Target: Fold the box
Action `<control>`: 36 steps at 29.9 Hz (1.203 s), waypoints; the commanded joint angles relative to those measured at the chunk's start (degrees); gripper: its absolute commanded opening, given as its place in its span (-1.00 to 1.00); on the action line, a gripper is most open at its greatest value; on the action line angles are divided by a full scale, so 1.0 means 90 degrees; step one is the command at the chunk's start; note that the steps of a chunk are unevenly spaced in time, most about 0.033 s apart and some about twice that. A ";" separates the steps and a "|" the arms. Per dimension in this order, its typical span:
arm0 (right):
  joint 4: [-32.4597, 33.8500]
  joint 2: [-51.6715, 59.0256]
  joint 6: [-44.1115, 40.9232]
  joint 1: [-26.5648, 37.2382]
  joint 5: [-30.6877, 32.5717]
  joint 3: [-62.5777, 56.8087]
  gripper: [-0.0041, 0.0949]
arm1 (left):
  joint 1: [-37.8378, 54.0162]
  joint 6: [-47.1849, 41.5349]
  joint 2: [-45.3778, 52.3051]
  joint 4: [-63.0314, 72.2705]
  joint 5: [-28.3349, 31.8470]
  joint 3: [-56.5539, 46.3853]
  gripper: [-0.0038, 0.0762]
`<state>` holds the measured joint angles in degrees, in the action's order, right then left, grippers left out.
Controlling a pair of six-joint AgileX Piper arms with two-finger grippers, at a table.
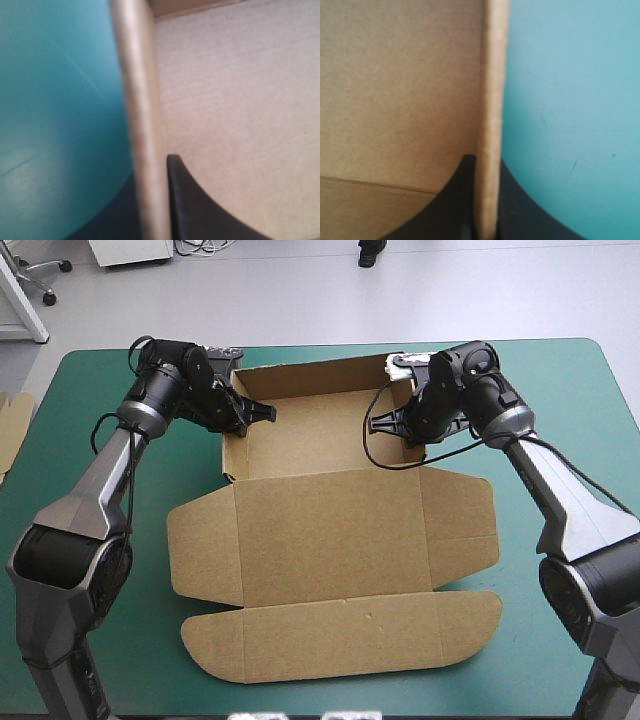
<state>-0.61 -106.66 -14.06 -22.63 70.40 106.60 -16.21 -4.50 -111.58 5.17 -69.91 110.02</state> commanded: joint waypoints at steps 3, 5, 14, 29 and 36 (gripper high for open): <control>0.0429 0.0409 0.0234 0.0141 0.0123 -0.0122 -0.96 | 0.0045 0.0336 0.0185 -0.0272 -0.0139 0.0163 -0.94; 0.0426 0.0400 0.0244 0.0141 0.0123 -0.0122 -0.96 | 0.0045 0.0336 0.0156 -0.0272 -0.0184 0.0163 -0.94; 0.0197 0.0155 0.0332 0.0141 0.0123 -0.0122 -0.96 | 0.0045 0.0325 -0.0012 -0.0215 -0.0264 0.0151 -0.94; 0.0123 -0.0268 0.0526 0.0141 0.0123 -0.0122 -0.97 | 0.0045 0.0240 -0.0600 -0.0107 -0.0108 0.0079 -0.94; 0.0108 -0.0508 0.0576 0.0141 0.0123 -0.0122 -0.97 | 0.0045 0.0240 -0.0902 -0.0107 -0.0068 0.0079 -0.94</control>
<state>-1.89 -113.99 -11.59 -22.10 69.76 103.94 -16.16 -4.65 -121.69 7.26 -69.98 109.58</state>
